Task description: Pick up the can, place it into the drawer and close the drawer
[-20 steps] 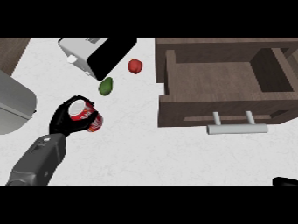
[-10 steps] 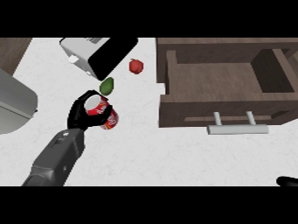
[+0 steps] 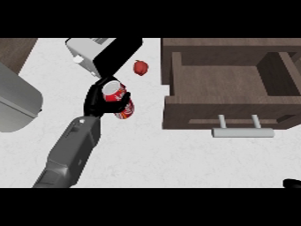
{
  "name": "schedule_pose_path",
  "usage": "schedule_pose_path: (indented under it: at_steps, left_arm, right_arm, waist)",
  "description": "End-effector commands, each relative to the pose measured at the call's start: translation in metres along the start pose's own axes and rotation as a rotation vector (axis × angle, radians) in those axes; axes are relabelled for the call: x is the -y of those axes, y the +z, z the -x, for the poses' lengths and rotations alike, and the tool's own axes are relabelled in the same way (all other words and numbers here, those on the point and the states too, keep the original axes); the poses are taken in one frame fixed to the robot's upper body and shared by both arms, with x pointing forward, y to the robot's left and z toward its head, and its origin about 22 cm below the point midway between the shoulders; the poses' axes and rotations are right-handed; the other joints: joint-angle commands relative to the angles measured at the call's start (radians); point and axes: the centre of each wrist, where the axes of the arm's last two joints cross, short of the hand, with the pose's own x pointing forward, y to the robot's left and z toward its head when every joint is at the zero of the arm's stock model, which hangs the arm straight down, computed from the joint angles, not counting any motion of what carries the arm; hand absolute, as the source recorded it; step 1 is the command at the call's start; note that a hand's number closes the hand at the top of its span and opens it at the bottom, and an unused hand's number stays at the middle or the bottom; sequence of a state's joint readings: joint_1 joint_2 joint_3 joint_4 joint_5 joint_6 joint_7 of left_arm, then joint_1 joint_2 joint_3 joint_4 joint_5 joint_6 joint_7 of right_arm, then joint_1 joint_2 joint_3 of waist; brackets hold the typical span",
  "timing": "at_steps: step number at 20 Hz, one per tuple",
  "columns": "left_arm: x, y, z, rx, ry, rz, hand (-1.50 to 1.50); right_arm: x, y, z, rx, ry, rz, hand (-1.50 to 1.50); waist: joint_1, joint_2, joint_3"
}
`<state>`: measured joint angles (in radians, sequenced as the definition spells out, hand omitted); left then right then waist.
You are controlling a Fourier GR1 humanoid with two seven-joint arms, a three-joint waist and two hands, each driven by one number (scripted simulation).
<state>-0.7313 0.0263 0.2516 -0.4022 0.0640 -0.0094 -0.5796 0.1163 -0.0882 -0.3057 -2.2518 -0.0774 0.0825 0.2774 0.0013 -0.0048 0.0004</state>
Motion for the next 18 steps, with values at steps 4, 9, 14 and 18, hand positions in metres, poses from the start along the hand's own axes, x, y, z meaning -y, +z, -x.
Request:
schedule_pose_path:
  at_steps: [4, 9, 14, 18]
  left_arm:
    - [0.048, -0.038, -0.065, 0.045, -0.027, 0.107, 1.50]
    - [0.076, -0.058, -0.133, 0.059, -0.007, 0.134, 1.50]
    - [0.116, -0.064, -0.184, 0.090, -0.046, 0.121, 1.50]
    - [0.143, -0.064, -0.225, 0.073, -0.055, 0.139, 1.50]
  right_arm:
    - [-0.005, -0.004, -0.002, -0.005, 0.005, 0.015, -1.50]
    - [0.004, -0.014, -0.007, -0.008, 0.010, 0.019, -1.50]
    - [-0.003, -0.019, -0.004, -0.001, 0.011, -0.001, -1.50]
    - [-0.009, -0.013, -0.012, 0.016, 0.008, 0.019, -1.50]
  waist:
    - [0.001, -0.003, 0.000]
    - [0.009, -0.004, 0.000]
    - [-0.003, 0.003, 0.000]
    - [-0.004, 0.002, 0.000]
